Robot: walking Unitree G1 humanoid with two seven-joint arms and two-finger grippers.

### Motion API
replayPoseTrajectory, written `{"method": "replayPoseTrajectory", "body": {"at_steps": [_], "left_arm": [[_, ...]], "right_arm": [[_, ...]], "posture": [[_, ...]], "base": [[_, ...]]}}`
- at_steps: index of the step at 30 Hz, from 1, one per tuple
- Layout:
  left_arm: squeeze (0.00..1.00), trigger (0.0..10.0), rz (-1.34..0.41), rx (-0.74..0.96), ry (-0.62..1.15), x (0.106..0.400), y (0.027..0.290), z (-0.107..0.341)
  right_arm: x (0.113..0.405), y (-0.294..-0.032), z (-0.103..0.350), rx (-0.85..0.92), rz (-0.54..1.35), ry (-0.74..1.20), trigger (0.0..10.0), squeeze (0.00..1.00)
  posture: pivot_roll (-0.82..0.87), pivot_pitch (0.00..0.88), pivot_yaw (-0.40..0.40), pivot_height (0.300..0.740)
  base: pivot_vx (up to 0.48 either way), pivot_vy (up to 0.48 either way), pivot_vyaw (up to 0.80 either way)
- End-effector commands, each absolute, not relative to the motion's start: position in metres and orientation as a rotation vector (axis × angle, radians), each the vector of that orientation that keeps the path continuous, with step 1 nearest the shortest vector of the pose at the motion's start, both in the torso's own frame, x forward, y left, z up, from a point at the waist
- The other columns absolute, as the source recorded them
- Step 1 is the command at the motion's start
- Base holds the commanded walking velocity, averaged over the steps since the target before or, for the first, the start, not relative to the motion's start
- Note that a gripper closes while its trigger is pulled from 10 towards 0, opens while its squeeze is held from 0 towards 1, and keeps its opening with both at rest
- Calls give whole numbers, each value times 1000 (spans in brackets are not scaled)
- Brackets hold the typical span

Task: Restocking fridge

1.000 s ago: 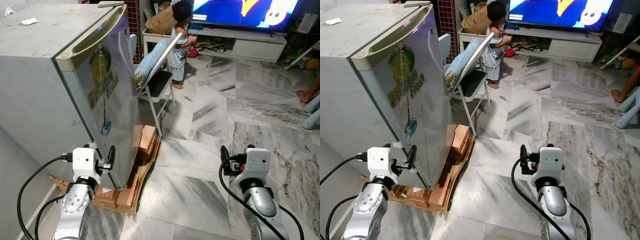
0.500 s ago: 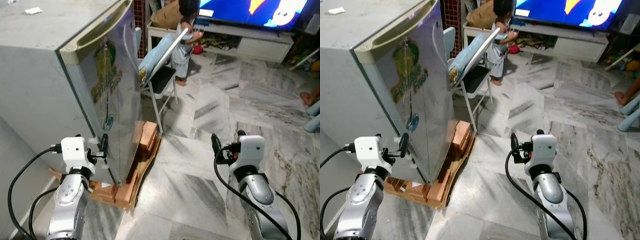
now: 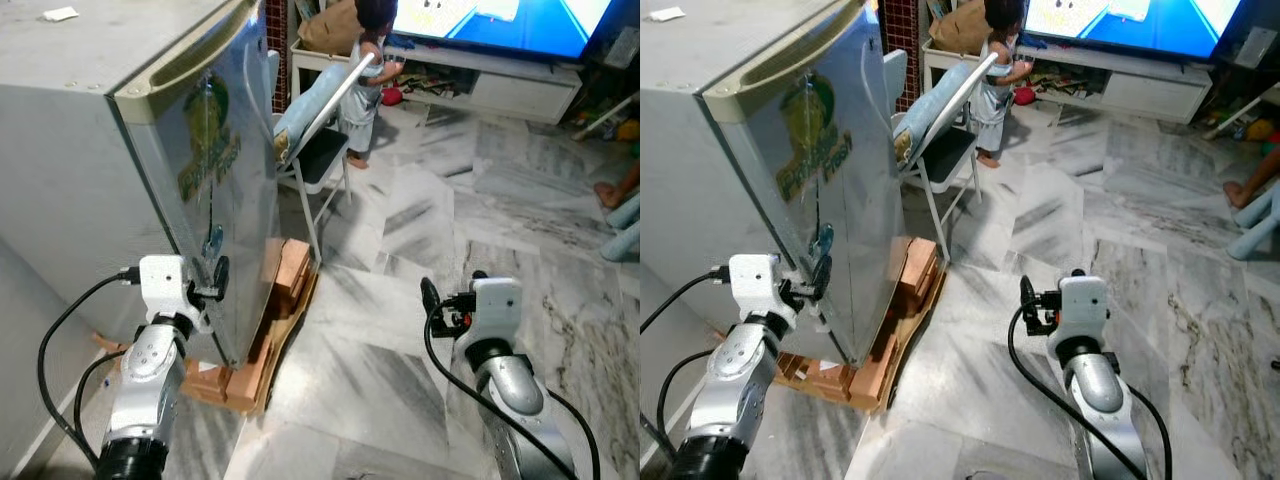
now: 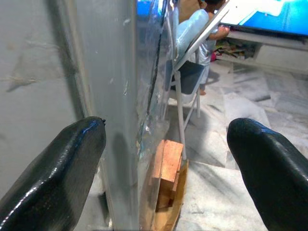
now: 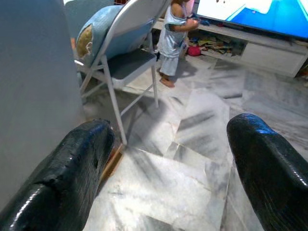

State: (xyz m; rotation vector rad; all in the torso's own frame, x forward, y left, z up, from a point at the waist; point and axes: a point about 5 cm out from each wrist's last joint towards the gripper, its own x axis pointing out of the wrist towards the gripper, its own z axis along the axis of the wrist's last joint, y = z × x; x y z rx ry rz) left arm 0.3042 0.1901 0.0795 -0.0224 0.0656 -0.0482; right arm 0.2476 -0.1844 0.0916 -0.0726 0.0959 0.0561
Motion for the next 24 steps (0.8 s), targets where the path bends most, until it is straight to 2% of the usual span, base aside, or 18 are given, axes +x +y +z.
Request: {"method": "replayPoseTrajectory", "body": {"at_steps": [1, 10, 24], "left_arm": [[0, 10000, -35, -2, 50, 311, 194, 83], [0, 10000, 29, 19, 26, 327, 207, 91], [0, 10000, 53, 19, 35, 320, 207, 77]], "right_arm": [[245, -187, 96, -80, 60, 89, 10000, 0], [238, -188, 100, -80, 85, 87, 10000, 0], [238, -188, 102, -94, 107, 88, 10000, 0]], "posture": [[-81, 60, -38, 740], [-110, 69, -39, 740], [-105, 76, -47, 740]], "base": [[0, 0, 0], [0, 0, 0], [0, 0, 0]]}}
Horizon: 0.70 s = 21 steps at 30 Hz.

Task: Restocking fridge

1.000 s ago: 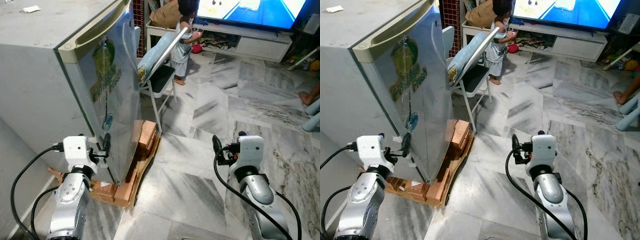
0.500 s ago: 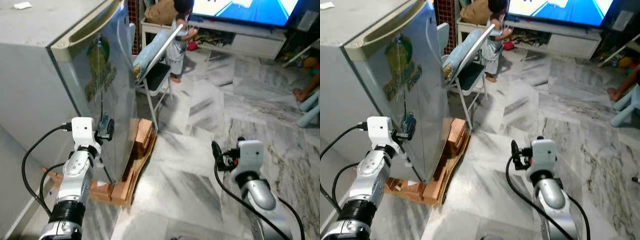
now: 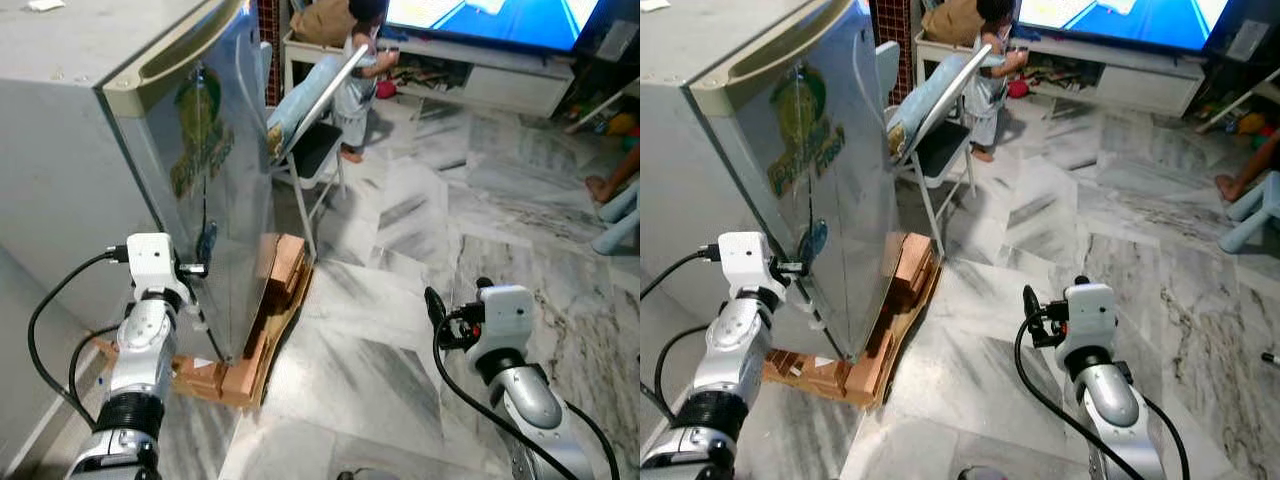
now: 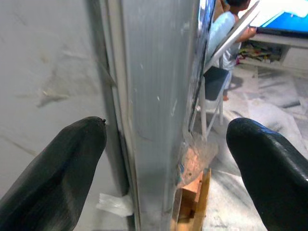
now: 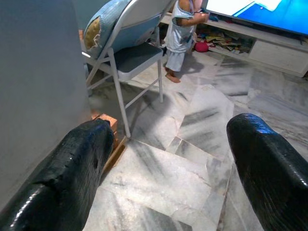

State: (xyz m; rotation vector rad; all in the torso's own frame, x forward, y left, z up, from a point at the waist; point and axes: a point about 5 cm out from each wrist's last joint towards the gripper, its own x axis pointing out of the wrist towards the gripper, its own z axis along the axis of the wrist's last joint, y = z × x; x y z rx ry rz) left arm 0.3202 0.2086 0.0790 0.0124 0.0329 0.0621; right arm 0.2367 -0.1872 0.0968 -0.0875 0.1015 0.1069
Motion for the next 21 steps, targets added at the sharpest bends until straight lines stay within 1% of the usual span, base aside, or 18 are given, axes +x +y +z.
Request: {"method": "replayPoseTrajectory", "body": {"at_steps": [1, 6, 13, 15, 17, 20, 21], "left_arm": [[0, 10000, 46, 17, 36, 324, 204, 79], [0, 10000, 30, 18, 19, 339, 198, 90], [0, 10000, 35, 22, 19, 348, 197, 97], [0, 10000, 6, 20, 4, 352, 190, 102], [0, 10000, -65, 22, -26, 356, 175, 109], [0, 10000, -220, 10, -77, 360, 138, 121], [0, 10000, -334, 11, -108, 358, 110, 129]], "right_arm": [[238, -187, 103, -94, 110, 88, 10000, 0], [237, -188, 102, -97, 107, 91, 10000, 0], [235, -189, 102, -98, 101, 91, 10000, 0], [234, -189, 100, -100, 97, 98, 10000, 0], [232, -192, 94, -111, 92, 123, 10000, 0], [230, -198, 81, -132, 71, 192, 10000, 0], [230, -202, 74, -150, 53, 229, 10000, 0]], "posture": [[-104, 76, -48, 740], [-112, 75, -43, 740], [-122, 74, -36, 740], [-124, 72, -37, 740], [-118, 71, -39, 740], [-107, 65, -42, 740], [-104, 64, -43, 740]], "base": [[0, 0, 0], [0, 0, 0], [0, 0, 0], [0, 0, 0], [0, 0, 0], [0, 0, 0], [0, 0, 0]]}}
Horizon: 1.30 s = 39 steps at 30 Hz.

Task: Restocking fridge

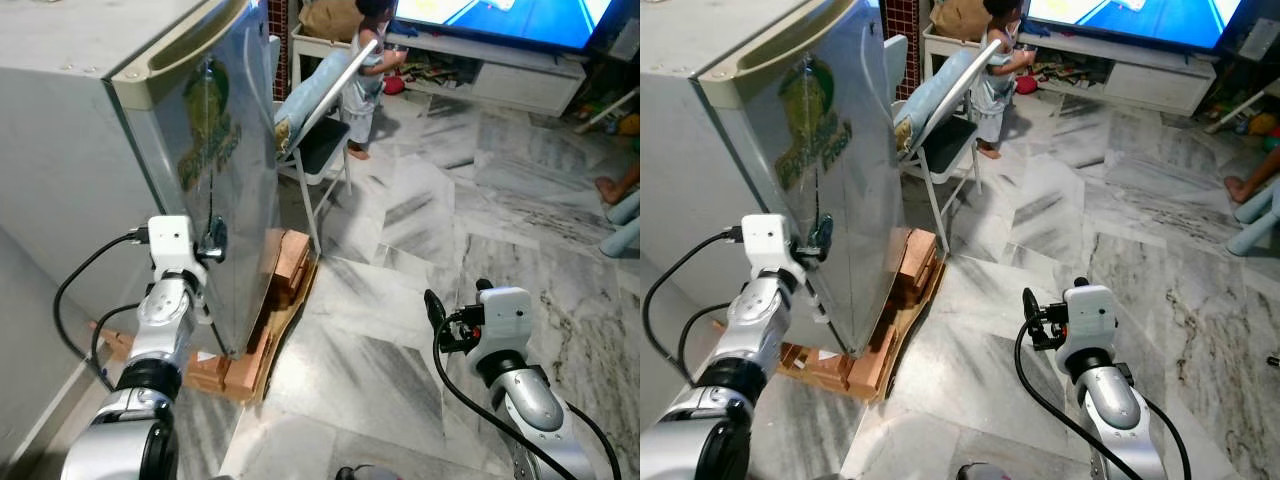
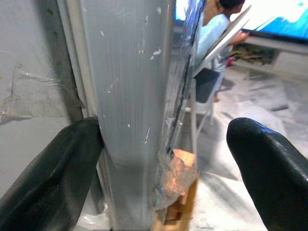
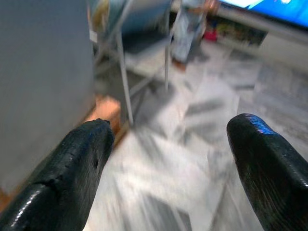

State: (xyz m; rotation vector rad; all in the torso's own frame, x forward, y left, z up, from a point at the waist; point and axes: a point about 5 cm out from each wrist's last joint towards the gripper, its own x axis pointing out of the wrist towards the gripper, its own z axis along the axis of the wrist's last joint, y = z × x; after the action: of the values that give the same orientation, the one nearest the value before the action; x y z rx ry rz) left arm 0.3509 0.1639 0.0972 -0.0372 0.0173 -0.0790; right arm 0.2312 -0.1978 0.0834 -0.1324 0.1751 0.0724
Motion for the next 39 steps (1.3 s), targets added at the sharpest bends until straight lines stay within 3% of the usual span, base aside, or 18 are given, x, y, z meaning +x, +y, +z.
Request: {"method": "replayPoseTrajectory", "body": {"at_steps": [1, 4, 5, 12, 16, 21, 26, 32, 39], "left_arm": [[0, 10000, -334, 11, -108, 358, 110, 129], [0, 10000, -483, 2, -171, 353, 72, 143], [0, 10000, -614, -6, -203, 346, 44, 151], [0, 10000, -860, 14, -260, 320, -6, 163], [0, 10000, -753, 33, -216, 337, 17, 155], [0, 10000, -571, 123, -135, 344, 85, 137], [0, 10000, -374, 50, -50, 330, 140, 119], [0, 10000, -191, -20, 71, 288, 197, 92], [0, 10000, -112, -58, 74, 286, 195, 90]], "right_arm": [[230, -202, 74, -150, 53, 229, 10000, 0], [229, -204, 64, -160, 47, 289, 10000, 0], [227, -205, 56, -155, 47, 336, 10000, 0], [221, -202, 40, -171, 74, 416, 10000, 0], [219, -199, 38, -162, 75, 416, 10000, 0], [219, -194, 41, -116, 72, 368, 10000, 0], [231, -195, 60, -28, 30, 266, 10000, 0], [243, -178, 92, 54, 66, 122, 10000, 0], [249, -166, 99, 50, 97, 85, 10000, 0]], "posture": [[-104, 64, -43, 740], [-94, 57, -55, 740], [-85, 54, -58, 740], [-84, 45, -48, 740], [-84, 43, -39, 740], [-63, 44, -13, 740], [-33, 59, -13, 740], [-16, 75, -24, 740], [-12, 56, -32, 740]], "base": [[0, 0, 0], [0, 0, 0], [0, 0, 0], [0, 0, 0], [0, 0, 0], [0, 0, 0], [0, 0, 0], [0, -347, 0], [0, -477, 0]]}}
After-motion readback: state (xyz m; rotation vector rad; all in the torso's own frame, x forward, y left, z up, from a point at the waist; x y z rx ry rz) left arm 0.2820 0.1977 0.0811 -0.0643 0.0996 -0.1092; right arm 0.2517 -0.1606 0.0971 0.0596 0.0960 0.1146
